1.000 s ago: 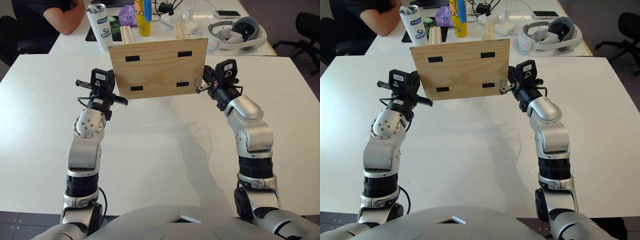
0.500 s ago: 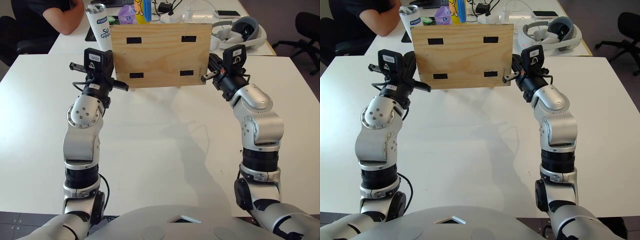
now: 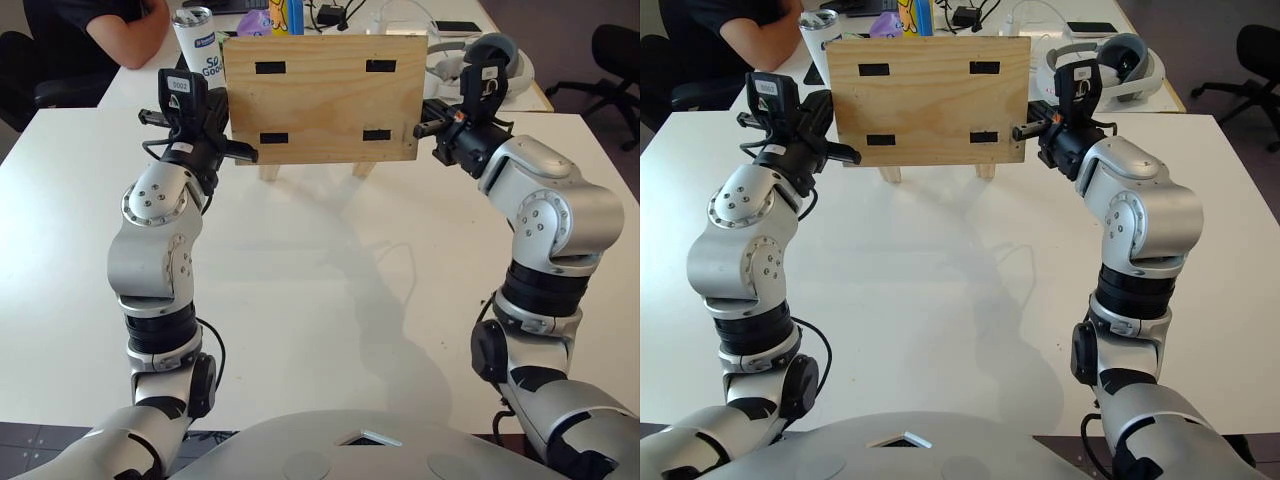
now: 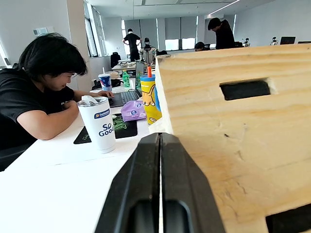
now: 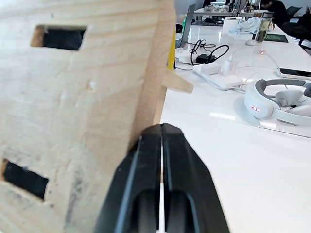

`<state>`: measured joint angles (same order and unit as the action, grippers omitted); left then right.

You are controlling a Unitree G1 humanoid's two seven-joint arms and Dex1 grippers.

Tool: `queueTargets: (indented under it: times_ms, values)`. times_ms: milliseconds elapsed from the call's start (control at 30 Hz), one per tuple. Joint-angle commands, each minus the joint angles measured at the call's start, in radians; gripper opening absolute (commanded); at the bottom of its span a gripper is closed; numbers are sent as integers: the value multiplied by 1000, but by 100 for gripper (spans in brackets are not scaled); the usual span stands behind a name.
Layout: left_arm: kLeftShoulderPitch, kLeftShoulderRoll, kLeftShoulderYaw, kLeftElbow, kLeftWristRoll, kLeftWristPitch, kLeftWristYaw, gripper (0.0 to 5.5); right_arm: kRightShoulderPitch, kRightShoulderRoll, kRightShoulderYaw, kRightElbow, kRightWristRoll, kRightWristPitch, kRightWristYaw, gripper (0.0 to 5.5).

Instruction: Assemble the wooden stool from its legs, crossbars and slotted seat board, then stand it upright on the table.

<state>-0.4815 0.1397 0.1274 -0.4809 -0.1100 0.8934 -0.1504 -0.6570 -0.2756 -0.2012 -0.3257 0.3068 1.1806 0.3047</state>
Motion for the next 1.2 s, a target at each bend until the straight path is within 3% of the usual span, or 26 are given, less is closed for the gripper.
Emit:
queueTargets:
  times_ms: [33,300,433,600,733,933,1200]
  values:
    - [-120,-67,-5,-54,-142,115,-46,1,-139,95,-34,-76,146,101,24,0]
    - [-342,-121,222,7,-281,390,-24,1,-297,135,-226,-44,163,325,-12,0]
    - [-259,-46,178,43,-291,399,-75,1,-198,91,-153,-80,146,342,5,0]
    - [13,34,30,-147,-267,334,-92,1,163,42,-95,-322,134,314,2,0]
    - [137,124,-8,-183,-143,29,-81,1,270,-24,-43,-368,81,141,-7,0]
    - [208,52,121,-100,-24,-442,66,1,262,14,-82,-202,-19,-262,-77,0]
    - [160,30,83,27,2,-576,104,1,325,-37,-46,-33,-145,-502,-128,0]
